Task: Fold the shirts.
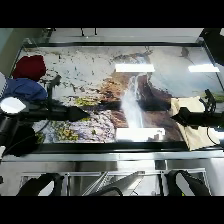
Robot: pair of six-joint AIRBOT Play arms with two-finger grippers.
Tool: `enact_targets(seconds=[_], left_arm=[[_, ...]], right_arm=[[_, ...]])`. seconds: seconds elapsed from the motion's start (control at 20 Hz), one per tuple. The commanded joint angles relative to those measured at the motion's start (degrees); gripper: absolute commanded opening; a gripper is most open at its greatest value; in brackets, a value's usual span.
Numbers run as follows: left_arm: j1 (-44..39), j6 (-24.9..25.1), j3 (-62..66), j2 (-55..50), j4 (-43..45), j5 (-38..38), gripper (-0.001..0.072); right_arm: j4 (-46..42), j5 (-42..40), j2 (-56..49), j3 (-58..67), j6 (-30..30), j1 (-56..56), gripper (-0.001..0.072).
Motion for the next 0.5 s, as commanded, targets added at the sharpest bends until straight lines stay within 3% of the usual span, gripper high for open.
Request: enact_targets(seconds=[0.0,0.05,0.25,0.45], left_arm=[[7.3,-1.9,9.9,-1.0,10.4,7.5,0.0572],[10.6,-3.7,13.6,-2.9,12.5,9.9,0.0709],[19.6,-0.9,29.9,-17.6,21.8,13.6,0.0709],[20.2,0.0,52.1,-41.8,37.6,17.0,0.0709]], right_arm=[[0.0,0.0,0.1,0.0,0.0,0.1,0.0019],[0.0,0.0,0.1,0.0,0.0,0.1,0.0020],[0.0,-0.8,0.0,0.0,0.0,0.1,0.0020],[0.0,-0.8,0.1,0.0,0.0,0.0,0.0020]])
